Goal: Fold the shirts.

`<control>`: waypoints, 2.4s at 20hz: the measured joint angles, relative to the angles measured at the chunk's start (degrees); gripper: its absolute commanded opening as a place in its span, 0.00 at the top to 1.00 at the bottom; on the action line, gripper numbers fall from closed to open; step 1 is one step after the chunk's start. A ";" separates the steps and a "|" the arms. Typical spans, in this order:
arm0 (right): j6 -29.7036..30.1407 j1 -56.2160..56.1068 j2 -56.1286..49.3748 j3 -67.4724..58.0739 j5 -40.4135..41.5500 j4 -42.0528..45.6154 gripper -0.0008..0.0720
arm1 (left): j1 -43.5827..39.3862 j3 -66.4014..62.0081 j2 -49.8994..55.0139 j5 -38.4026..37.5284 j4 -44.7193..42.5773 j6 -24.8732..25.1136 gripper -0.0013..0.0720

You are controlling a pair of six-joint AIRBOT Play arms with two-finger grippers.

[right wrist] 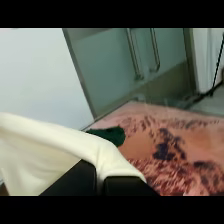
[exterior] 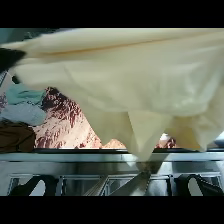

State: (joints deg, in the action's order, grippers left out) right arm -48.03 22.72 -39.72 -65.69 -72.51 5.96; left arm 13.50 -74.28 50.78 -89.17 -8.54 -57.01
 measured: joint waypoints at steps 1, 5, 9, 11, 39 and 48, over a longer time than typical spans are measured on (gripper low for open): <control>-1.53 -1.36 -4.26 0.57 -0.28 1.70 0.95 | -1.88 1.97 3.41 0.90 -1.90 0.02 0.94; -3.74 -8.61 -25.53 2.05 1.40 6.23 0.76 | -9.20 7.96 21.00 4.66 -9.09 0.87 0.94; 1.11 -11.43 -42.10 1.49 -0.46 3.65 0.58 | -12.41 4.66 38.18 6.71 -10.14 3.06 0.18; 2.67 -9.53 -45.55 0.37 -0.63 3.61 0.56 | -12.37 0.00 43.65 6.91 -10.45 3.06 0.00; -8.85 -1.90 -40.89 27.10 4.52 33.88 0.96 | -22.25 -22.82 61.92 -4.07 -40.11 -10.47 0.96; -21.29 -3.78 -57.44 -16.94 7.10 43.82 0.96 | -10.32 8.96 41.09 -2.40 -42.27 -10.69 0.96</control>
State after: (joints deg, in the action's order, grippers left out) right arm -69.32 18.94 -97.17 -82.63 -65.41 49.78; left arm 3.18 -65.32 91.88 -91.57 -50.81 -67.70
